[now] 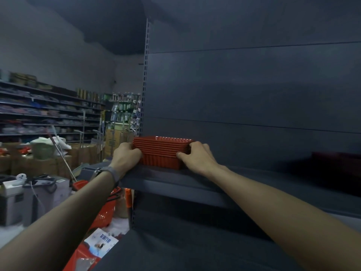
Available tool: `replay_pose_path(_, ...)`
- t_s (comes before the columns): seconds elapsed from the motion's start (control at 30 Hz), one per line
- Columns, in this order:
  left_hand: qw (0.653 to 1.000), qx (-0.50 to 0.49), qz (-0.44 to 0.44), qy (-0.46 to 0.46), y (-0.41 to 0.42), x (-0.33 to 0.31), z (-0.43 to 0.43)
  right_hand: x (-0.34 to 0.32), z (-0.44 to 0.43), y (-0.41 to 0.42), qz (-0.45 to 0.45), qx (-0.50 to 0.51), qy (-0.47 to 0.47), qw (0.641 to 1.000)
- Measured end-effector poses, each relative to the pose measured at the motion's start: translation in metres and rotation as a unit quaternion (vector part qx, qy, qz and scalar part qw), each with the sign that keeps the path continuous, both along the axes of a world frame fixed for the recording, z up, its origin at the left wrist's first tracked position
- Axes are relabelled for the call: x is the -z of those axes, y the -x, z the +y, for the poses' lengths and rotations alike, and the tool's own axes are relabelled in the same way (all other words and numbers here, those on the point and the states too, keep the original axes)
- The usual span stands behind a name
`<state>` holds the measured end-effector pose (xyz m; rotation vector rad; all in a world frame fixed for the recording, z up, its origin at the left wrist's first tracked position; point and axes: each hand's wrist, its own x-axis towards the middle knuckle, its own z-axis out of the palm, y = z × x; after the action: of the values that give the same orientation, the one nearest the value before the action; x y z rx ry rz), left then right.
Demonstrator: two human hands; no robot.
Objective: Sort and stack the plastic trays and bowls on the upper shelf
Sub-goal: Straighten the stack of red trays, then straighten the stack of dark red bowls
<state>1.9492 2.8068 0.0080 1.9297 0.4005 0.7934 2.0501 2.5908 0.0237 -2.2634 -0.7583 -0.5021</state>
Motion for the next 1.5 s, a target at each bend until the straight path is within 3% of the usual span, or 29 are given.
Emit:
replay_pose_path(0.17,0.995,-0.051,-0.085,-0.031,0.010,-0.007,-0.044,-0.001,-0.030,0.019,-0.013,0.009,-0.006,1.000)
replay_pose_path(0.33,0.990,0.007,-0.141,-0.010,0.013,-0.013,-0.113,-0.006,-0.093,0.045,-0.040,0.022,-0.004,0.999)
replay_pose_path(0.73,0.967,0.217,-0.117,-0.065,0.010,-0.020,-0.301,-0.015,-0.260,0.107,-0.109,0.035,-0.108,0.988)
replay_pose_path(1.0,0.942,0.304,-0.081,-0.117,0.004,-0.030,-0.410,-0.013,-0.386,0.105,-0.198,0.155,-0.189,0.949)
replay_pose_path(1.27,0.915,0.382,-0.040,-0.121,-0.019,-0.027,-0.477,-0.001,-0.483,0.083,-0.098,0.233,-0.174,0.952)
replay_pose_path(1.4,0.922,0.364,-0.043,-0.122,-0.036,-0.021,-0.486,0.000,-0.499,0.077,-0.007,0.210,-0.158,0.965)
replay_pose_path(1.5,0.929,0.338,-0.061,-0.141,-0.045,-0.015,-0.487,0.000,-0.503,0.071,-0.006,0.215,-0.157,0.964)
